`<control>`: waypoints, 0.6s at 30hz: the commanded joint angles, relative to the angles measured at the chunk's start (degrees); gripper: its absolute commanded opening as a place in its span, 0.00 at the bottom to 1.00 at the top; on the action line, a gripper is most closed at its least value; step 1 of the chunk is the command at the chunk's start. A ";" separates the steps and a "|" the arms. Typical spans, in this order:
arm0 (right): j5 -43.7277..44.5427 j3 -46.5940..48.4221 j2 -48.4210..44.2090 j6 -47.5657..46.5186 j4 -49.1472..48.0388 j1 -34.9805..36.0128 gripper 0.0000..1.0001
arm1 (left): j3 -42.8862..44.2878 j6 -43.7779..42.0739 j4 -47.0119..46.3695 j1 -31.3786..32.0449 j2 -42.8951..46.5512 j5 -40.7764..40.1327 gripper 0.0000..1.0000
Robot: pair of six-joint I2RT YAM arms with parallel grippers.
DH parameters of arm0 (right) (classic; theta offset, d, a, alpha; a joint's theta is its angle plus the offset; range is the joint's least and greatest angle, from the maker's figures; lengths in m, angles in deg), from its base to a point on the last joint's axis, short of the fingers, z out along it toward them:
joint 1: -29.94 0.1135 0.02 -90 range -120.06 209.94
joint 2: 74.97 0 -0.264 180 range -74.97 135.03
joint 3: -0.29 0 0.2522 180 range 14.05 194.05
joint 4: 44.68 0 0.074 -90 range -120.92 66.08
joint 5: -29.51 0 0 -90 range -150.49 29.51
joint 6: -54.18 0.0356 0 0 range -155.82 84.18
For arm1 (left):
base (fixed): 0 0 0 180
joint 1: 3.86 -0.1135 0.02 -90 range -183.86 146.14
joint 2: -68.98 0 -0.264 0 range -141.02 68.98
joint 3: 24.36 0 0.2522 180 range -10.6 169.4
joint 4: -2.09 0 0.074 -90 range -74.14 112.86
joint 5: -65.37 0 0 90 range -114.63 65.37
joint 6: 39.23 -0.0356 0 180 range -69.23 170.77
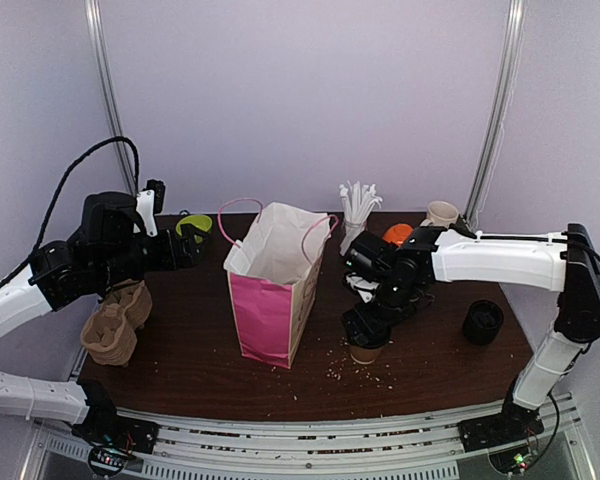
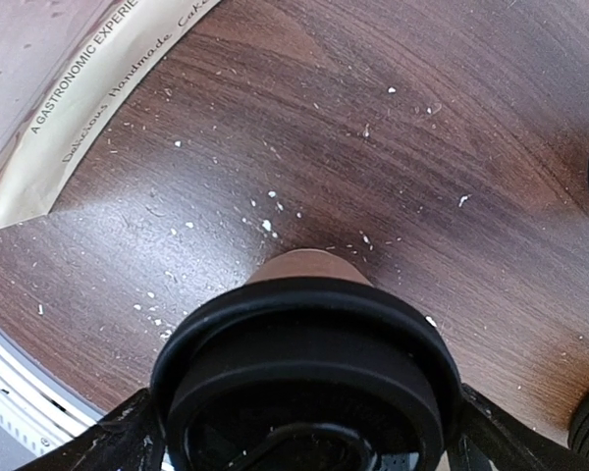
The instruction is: Pack the takeout coffee
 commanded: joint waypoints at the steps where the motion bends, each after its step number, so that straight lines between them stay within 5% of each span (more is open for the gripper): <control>1: 0.77 -0.99 1.24 -0.17 -0.10 0.24 1.00 | -0.62 0.23 -2.11 -0.29 0.64 -0.02 0.98; 18: -0.59 -2.78 2.25 -0.43 -2.82 0.25 0.93 | -0.60 0.24 -2.12 -0.28 0.55 -0.03 0.98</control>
